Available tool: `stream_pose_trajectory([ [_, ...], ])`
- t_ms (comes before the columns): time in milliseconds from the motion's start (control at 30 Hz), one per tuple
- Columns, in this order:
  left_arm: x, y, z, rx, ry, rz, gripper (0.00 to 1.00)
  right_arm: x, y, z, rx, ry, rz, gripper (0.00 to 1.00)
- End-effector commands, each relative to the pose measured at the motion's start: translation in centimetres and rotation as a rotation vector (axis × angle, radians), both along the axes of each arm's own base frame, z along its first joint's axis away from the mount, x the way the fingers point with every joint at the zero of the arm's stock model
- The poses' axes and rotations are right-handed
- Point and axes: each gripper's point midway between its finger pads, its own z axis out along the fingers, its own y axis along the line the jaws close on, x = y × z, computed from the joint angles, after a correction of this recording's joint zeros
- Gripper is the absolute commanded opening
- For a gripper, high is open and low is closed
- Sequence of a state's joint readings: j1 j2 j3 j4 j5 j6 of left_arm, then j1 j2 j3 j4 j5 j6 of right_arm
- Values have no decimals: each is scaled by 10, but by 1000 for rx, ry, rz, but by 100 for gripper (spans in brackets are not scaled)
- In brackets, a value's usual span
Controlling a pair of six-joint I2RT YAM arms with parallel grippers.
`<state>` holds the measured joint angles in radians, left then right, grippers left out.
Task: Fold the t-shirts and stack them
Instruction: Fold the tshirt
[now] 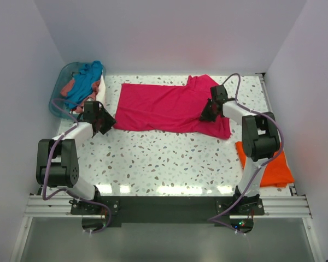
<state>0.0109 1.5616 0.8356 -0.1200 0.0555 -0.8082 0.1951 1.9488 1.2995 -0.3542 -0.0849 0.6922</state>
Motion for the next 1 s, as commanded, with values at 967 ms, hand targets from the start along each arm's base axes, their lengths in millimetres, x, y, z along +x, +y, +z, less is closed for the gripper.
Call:
stream_pose_trajectory([
  [967, 3, 4, -10, 26, 5, 11, 50, 24, -8, 25, -73, -90, 35, 29],
])
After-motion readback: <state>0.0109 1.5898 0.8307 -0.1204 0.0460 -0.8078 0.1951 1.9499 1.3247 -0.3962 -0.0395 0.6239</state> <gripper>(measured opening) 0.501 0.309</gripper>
